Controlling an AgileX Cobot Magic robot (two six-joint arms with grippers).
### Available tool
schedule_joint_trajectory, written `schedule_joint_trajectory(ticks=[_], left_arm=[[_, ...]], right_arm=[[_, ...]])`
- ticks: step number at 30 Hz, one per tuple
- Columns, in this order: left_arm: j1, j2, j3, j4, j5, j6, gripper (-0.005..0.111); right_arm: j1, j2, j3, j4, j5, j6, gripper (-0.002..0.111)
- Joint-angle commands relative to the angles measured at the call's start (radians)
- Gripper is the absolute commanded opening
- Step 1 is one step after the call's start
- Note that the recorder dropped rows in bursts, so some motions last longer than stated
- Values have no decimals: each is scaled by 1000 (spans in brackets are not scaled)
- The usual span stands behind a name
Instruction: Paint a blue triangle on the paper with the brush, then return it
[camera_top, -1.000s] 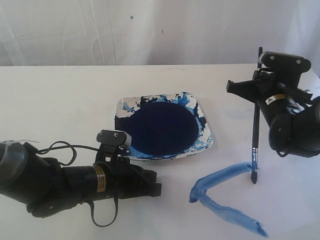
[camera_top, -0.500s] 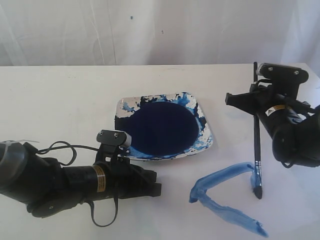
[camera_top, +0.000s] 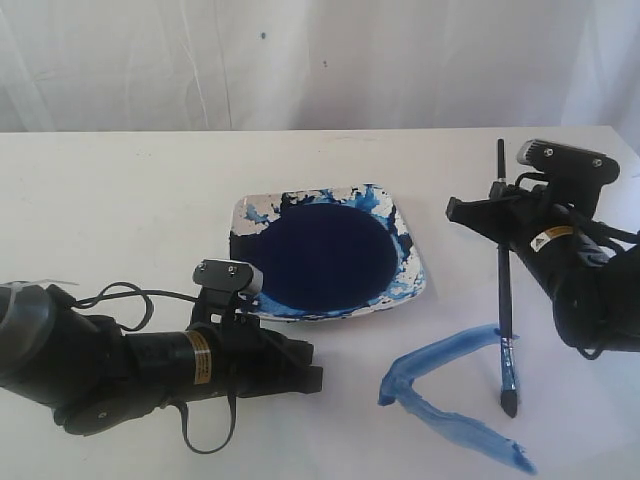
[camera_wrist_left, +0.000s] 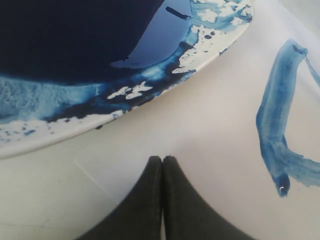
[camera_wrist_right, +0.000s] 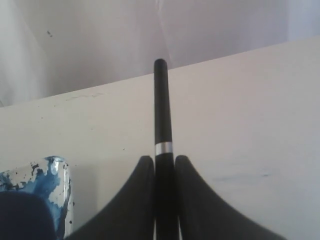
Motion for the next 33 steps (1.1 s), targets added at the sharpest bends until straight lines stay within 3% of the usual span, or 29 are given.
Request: schedule_joint_trajectory(ticks=[1, 16, 33], left_arm=[[-2, -7, 4, 2, 19, 1, 0], [-2, -7, 4, 2, 19, 1, 0], [-2, -7, 4, 2, 19, 1, 0]], right_arm=[[20, -6, 33, -11, -21, 7, 0], [109, -6, 56, -9, -38, 7, 0], [109, -6, 56, 83, -113, -110, 0]])
